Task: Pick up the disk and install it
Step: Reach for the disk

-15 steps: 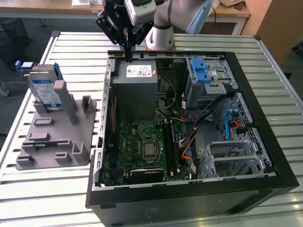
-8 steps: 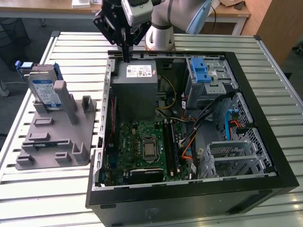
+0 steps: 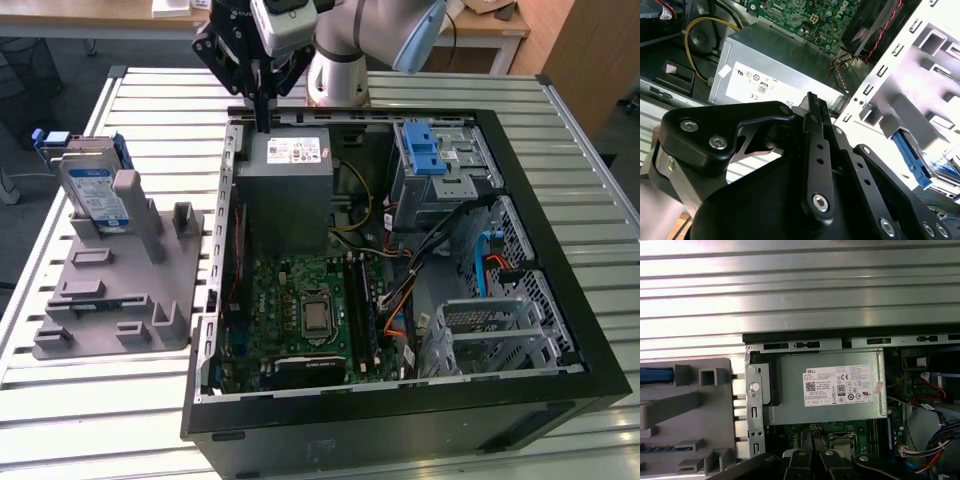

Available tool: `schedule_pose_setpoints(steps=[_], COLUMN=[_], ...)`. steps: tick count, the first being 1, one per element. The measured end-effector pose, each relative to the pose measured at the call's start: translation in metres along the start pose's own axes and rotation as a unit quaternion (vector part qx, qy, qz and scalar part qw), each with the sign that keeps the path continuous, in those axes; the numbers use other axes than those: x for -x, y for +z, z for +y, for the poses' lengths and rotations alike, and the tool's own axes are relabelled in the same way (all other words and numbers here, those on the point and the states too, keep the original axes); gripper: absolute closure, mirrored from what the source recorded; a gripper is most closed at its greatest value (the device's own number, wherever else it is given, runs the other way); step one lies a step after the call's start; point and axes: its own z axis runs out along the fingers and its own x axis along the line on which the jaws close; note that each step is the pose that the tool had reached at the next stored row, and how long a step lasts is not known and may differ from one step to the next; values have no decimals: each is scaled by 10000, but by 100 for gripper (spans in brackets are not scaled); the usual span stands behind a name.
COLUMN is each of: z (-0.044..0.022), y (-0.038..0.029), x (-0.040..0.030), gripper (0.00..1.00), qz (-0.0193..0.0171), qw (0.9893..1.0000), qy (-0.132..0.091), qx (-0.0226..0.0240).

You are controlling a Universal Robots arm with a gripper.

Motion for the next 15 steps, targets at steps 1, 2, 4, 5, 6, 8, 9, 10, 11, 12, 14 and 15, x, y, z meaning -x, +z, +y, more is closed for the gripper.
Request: schedule_pose_setpoints(steps=[1, 2, 4, 5, 6, 8, 9, 10, 11, 12, 14, 15], z=[0, -1, -2, -2, -3, -4, -5, -6, -7, -8, -13, -16], y=[1, 1, 2, 3, 3, 4, 4, 5, 6, 6, 6, 7], x=[-5, -12, -24, -30, -36, -49, -59, -71, -85, -103, -164, -206], gripper=[85, 85, 85, 85, 85, 85, 85, 85, 85, 85, 85, 85], qz=[0, 1, 1, 2, 2, 2, 3, 3, 2, 2, 3, 3], qw=[10000, 10000, 10000, 10000, 10000, 10000, 10000, 10000, 10000, 10000, 10000, 10000], qy=[0, 0, 0, 0, 0, 0, 0, 0, 1, 0, 0, 0], qx=[0, 0, 0, 0, 0, -1, -1, -1, -1, -1, -1, -1])
